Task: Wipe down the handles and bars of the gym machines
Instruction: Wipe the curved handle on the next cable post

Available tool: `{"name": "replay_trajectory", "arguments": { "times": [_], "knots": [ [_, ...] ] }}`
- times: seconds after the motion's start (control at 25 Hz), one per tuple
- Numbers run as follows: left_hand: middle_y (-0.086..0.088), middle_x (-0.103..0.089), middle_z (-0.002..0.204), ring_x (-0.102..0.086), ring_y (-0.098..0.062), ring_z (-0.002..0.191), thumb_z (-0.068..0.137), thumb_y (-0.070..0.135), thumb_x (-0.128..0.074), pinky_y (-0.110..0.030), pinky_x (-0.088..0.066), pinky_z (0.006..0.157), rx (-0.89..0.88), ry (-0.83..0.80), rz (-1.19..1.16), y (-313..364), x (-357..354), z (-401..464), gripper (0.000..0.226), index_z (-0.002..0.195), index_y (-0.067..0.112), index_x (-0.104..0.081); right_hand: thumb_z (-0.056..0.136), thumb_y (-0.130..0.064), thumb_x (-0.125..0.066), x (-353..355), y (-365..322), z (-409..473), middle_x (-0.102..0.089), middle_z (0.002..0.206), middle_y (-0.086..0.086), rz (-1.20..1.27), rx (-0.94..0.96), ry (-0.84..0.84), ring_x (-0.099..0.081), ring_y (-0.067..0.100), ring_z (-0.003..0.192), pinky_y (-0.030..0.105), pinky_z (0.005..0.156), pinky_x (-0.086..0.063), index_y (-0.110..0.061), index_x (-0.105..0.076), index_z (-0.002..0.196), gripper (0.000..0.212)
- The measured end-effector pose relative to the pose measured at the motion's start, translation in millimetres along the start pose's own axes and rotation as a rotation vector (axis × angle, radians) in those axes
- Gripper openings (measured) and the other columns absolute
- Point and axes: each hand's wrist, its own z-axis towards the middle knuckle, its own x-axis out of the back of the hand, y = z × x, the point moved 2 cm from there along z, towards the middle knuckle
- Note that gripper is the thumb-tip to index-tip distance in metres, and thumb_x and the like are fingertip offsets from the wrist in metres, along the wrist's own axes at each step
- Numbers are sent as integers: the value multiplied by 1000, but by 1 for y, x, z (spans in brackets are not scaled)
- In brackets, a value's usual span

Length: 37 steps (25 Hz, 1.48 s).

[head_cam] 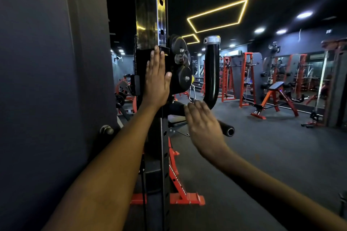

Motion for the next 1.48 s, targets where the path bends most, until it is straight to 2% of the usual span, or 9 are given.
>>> {"name": "replay_trajectory", "arguments": {
  "times": [0.2, 0.36, 0.48, 0.72, 0.84, 1.04, 1.28, 1.36, 1.48],
  "knots": [
    [-21, -4, 159, -2, -30, 148, 100, 32, -20, -30, 7, 118, -17, -24, -88, 0, 4, 3, 61, 151, 1, -11, 73, -2, -29, -24, -36, 49, -64, 65, 13, 218, -136, -486, -65, 23, 59, 29, 63, -53, -3, -68, 74, 40],
    [-21, -3, 160, 0, -30, 148, 100, 34, -19, -36, 4, 119, -3, -54, -91, 2, 6, 1, 62, 151, 1, -10, 88, -4, -29, -45, -32, 29, -59, 119, 28, -100, 237, -70, -56, 36, 117, 42, 106, -39, 10, -59, 115, 43],
    [-20, 0, 160, 3, -29, 148, 102, 31, -23, -41, 2, 120, 19, -68, -69, 2, 6, 2, 59, 152, 3, -7, 86, -3, -45, -58, -6, -22, -50, 136, 19, -11, 517, -14, -47, 30, 128, 39, 109, -30, 0, -51, 130, 45],
    [-15, 3, 161, 6, -25, 148, 102, 32, -28, -38, 3, 120, 53, -64, -62, 1, 2, 1, 61, 151, 7, -1, 92, 12, -40, -65, 5, -23, -61, 87, 3, 1676, -1313, 22, -57, 5, 78, 7, 66, -48, -3, -60, 104, 28],
    [-16, 3, 161, 9, -19, 147, 99, 39, -21, -36, 4, 119, 31, -61, -66, 0, 2, 0, 65, 151, 5, -3, 88, 16, -39, -62, -42, 20, -60, 76, 0, 2058, -1363, -51, -54, 10, 72, 14, 61, -47, -10, -61, 89, 33],
    [-15, 2, 161, 11, -12, 145, 100, 39, -21, -34, 4, 120, 8, -18, -50, -2, -2, -1, 64, 152, 6, -4, 93, 12, -31, -42, -48, 14, -58, 91, 14, 2707, -1594, 261, -55, 19, 78, 18, 55, -52, -4, -56, 100, 30],
    [-16, 2, 160, 9, -16, 146, 99, 39, -21, -37, 3, 119, 14, -38, -61, 1, 1, -2, 65, 151, 5, -4, 96, 8, -30, -41, -60, 24, -51, 78, 8, 2613, -1867, 63, -50, 15, 68, 17, 59, -47, -7, -48, 87, 25],
    [-18, 2, 160, 5, -24, 148, 99, 38, -22, -39, 2, 120, 12, -58, -61, 1, 2, -3, 65, 152, 4, -5, 97, 8, -26, -32, -42, 22, -58, 105, 17, 2610, -1947, 89, -59, 25, 99, 16, 83, -50, -3, -52, 105, 30],
    [-21, 0, 160, 2, -29, 148, 99, 36, -23, -42, -1, 120, 18, -68, -62, 2, 4, -2, 65, 152, 1, -7, 96, 11, -17, -9, -10, 11, -45, 140, 18, 2560, -1974, 168, -36, 31, 135, 33, 115, -23, -3, -41, 137, 50]
  ]
}}
